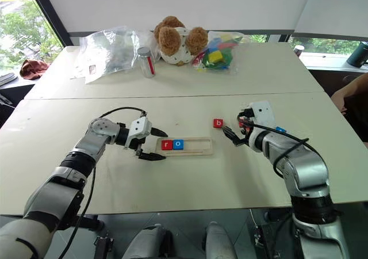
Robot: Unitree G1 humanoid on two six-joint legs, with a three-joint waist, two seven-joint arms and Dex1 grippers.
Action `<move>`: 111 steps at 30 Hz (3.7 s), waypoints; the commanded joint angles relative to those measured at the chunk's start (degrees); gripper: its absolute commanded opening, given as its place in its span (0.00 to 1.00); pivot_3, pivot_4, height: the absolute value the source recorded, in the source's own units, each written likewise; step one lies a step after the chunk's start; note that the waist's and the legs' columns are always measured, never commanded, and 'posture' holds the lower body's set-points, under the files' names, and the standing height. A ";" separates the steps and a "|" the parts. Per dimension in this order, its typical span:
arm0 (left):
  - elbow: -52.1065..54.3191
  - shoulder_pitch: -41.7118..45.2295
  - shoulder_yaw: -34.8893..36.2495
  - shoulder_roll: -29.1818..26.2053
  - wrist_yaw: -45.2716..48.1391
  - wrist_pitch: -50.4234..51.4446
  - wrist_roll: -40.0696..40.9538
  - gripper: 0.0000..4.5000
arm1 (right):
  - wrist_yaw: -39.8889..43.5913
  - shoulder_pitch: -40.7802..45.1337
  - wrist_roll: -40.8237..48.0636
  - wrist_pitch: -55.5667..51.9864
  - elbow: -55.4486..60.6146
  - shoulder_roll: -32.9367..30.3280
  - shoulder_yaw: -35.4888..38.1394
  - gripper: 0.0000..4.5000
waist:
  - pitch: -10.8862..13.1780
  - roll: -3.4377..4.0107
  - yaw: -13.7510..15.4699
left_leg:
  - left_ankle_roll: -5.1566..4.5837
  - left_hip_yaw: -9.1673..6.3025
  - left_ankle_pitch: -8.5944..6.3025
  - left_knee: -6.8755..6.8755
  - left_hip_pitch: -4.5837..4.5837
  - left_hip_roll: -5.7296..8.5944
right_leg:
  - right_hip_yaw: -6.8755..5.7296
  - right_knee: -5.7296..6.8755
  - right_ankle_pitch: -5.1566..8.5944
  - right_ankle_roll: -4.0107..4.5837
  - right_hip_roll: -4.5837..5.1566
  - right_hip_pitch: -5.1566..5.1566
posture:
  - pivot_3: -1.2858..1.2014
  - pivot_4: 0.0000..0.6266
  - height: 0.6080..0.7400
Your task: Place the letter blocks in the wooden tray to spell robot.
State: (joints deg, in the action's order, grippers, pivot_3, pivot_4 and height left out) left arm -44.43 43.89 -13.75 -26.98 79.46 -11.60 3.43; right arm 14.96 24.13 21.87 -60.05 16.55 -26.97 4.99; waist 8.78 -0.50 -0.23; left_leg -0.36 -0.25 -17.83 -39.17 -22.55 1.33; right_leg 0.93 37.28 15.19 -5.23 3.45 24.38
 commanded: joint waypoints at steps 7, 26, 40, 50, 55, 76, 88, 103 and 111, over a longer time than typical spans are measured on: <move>25.89 -7.84 9.15 -15.20 2.15 17.13 8.18 0.99 | -9.86 7.61 -3.14 -6.16 -5.81 12.29 -0.47 1.00 | 0.01 0.03 -0.93 | 0.02 -0.02 0.01 0.09 -0.06 -0.04 | 0.05 0.13 0.00 0.00 0.03 0.17 | 0.52 0.24 1.00; 51.85 -20.37 16.48 -18.64 -12.54 33.98 15.62 1.00 | -13.35 10.62 -12.34 3.14 -20.78 17.04 -4.95 0.35 | 0.00 0.02 -0.95 | 0.07 -0.04 0.03 0.04 0.08 0.03 | 0.07 0.09 0.00 0.01 0.12 -0.02 | 0.52 0.24 1.00; 49.85 -15.14 9.04 -15.54 -8.61 32.43 16.16 1.00 | -13.75 -0.87 -14.51 -13.94 14.06 11.01 -0.16 0.25 | 0.05 0.09 -0.45 | 0.01 -0.09 -0.01 0.09 -0.21 0.05 | 0.05 -0.03 0.00 0.01 0.13 0.13 | 0.52 0.24 1.00; 41.49 -8.42 4.86 -12.47 -5.05 28.31 13.92 1.00 | -21.28 -10.09 -18.37 -19.68 21.19 25.37 4.67 0.25 | 0.06 0.11 -0.81 | 0.04 -0.03 0.02 0.07 -0.07 0.03 | 0.05 0.05 0.00 0.01 -0.10 0.13 | 0.52 0.24 1.00; 41.44 -8.33 4.63 -12.24 -4.70 28.30 13.92 1.00 | -22.02 -10.48 -19.43 -17.94 18.56 26.71 3.65 0.59 | 0.06 0.11 -0.71 | 0.05 -0.03 0.02 0.08 -0.07 0.02 | 0.05 0.04 0.00 0.01 -0.12 0.12 | 0.52 0.24 1.00; 52.46 -13.71 6.52 -19.74 -2.01 36.35 17.81 1.00 | 46.37 -4.45 -11.11 38.20 -13.67 -26.70 -7.75 0.99 | 0.27 0.05 -1.41 | -0.29 0.19 -0.17 0.08 0.11 0.05 | 0.18 -0.27 0.13 -0.19 -0.05 -0.22 | 0.52 0.24 1.00; 61.68 -21.31 11.54 -24.89 -5.81 42.12 21.80 1.00 | 58.73 5.88 -15.77 61.58 -40.53 -23.76 -12.95 0.99 | 0.35 0.05 -0.69 | -0.22 0.10 -0.15 0.04 0.12 -0.01 | 0.20 -0.10 0.13 -0.17 0.11 -0.13 | 0.52 0.24 1.00; 57.22 -20.17 10.49 -24.18 -6.57 38.42 19.91 1.00 | 61.07 6.70 -15.10 60.18 -43.14 -20.85 -12.01 0.27 | 0.35 0.07 -0.50 | -0.09 0.09 -0.08 0.02 0.11 0.04 | 0.21 -0.10 0.11 -0.15 0.19 -0.14 | 0.52 0.24 1.00; 53.91 -19.97 10.29 -24.42 -5.83 35.79 18.49 1.00 | 61.35 13.08 -7.63 37.89 -28.85 -15.19 -13.76 0.26 | 0.38 0.11 -1.11 | -0.07 0.10 -0.07 0.04 0.11 0.03 | 0.25 -0.06 0.11 -0.14 0.19 -0.07 | 0.52 0.24 1.00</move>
State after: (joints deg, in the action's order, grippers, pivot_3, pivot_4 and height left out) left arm 9.20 22.93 -3.74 -51.07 73.34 25.39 22.24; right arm 76.31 33.74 11.58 -17.45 -18.60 -43.41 -8.32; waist 9.16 -0.39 -1.33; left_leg -0.42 -0.15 -17.89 -39.13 -22.44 1.35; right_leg 1.22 37.27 15.30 -5.37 3.62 24.36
